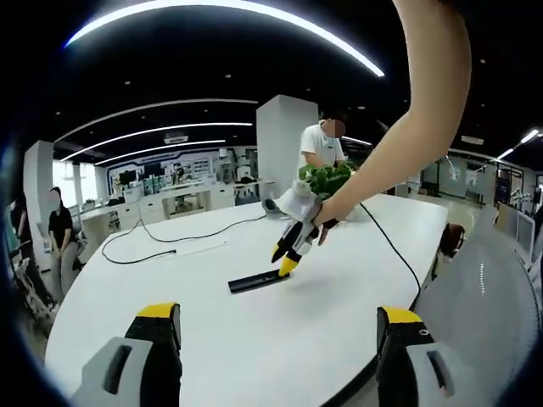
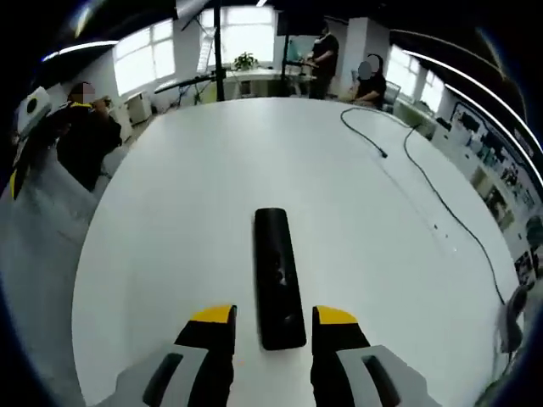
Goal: Press the specified remote control buttons in sequence, fully releasing each button before pressing the next.
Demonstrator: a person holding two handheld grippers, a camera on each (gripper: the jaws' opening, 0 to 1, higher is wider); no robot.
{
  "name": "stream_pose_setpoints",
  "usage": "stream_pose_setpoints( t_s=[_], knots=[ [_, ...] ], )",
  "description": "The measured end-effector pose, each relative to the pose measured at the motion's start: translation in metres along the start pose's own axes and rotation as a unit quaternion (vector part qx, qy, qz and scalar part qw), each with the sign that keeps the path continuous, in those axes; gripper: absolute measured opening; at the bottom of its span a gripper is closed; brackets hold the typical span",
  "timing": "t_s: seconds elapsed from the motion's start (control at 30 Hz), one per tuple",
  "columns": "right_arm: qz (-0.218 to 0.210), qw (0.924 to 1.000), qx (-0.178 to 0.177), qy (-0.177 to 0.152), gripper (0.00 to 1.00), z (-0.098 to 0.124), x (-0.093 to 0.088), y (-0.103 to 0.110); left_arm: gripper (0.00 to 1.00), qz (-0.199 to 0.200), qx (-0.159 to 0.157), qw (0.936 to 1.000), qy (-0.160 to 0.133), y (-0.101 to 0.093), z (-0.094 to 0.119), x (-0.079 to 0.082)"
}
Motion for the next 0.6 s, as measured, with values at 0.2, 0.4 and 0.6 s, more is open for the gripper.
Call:
stream_pose_setpoints(
  t_s=[0.2,0.4,0.6],
  knots=[
    [-0.16,0.9733,-0.1,-0.131,0.47,0.071,0.003,-0.013,1.0,-0.009,0.007,0.9999,0.002,0.002,0.001,0.001],
    [-0.225,0.9455,-0.143,-0.187,0.61,0.14,0.003,0.027,1.0,-0.007,0.012,0.9999,-0.006,0.003,0.002,0.002],
    [-0.236,0.9281,-0.182,-0.223,0.7,0.188,-0.004,0.068,1.0,-0.007,0.017,0.9998,-0.01,0.006,0.004,0.002]
  ],
)
Point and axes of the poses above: the point that each gripper's makers call its tool centre point, and the gripper's own axes: z roughly backward along the fingers, y roughly to its left, x roughly out of its top, the point moved 5 cm from there along z, roughly backward along the fingers, and after that the axes turned 15 degrees about -x, right-handed, at the moved point
